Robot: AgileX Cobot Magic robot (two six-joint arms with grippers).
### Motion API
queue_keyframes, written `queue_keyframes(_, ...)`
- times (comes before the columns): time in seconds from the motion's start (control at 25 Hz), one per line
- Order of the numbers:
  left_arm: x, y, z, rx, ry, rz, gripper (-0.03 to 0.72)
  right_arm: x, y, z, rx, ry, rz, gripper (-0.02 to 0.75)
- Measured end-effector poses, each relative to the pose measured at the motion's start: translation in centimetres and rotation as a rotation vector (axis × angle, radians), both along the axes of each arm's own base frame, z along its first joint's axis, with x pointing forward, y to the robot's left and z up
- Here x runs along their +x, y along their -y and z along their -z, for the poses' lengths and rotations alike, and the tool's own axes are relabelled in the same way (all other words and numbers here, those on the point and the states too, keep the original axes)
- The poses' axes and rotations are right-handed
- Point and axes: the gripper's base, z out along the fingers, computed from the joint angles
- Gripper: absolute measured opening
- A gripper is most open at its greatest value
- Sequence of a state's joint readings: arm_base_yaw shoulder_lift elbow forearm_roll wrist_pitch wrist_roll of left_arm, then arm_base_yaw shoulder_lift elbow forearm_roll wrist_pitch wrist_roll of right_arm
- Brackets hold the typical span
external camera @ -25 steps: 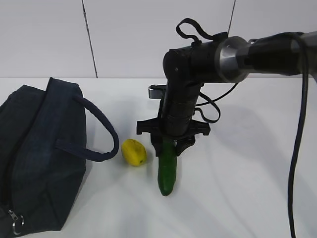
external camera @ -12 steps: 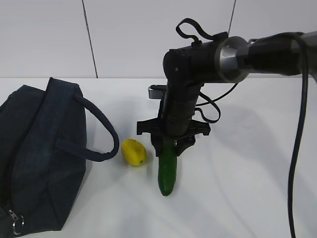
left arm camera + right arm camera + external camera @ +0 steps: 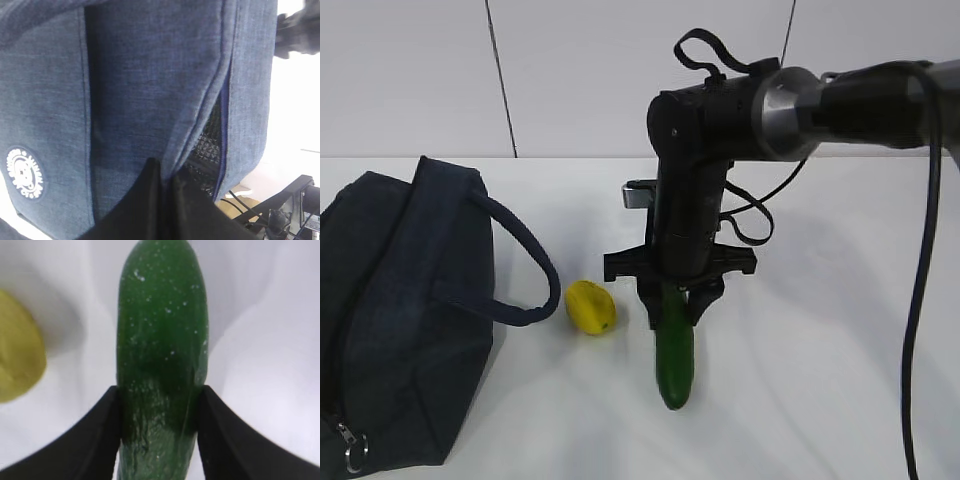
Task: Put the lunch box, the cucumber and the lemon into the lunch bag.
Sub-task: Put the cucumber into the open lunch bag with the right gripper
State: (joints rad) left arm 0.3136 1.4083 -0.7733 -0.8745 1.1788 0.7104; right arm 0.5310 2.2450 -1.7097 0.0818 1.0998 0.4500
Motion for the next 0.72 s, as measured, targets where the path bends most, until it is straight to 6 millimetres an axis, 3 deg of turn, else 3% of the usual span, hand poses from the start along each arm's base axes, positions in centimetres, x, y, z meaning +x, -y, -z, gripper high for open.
queue_keyframes(0.24,0.0,0.0,0.0,0.000,0.000,0.000,0.008,0.1,-0.1,-1.6,-0.016,-0.030,-0.047,0.326)
queue_keyframes(0.48,0.0,0.0,0.0,0.001,-0.001,-0.003,0.008,-0.8,-0.4,-7.2,0.117,0.040,-0.107,0.325)
queue_keyframes(0.72,0.4,-0.5,0.3,0.047,-0.005,-0.071,0.008,-3.0,-2.4,-12.3,0.462,0.024,-0.186,0.325)
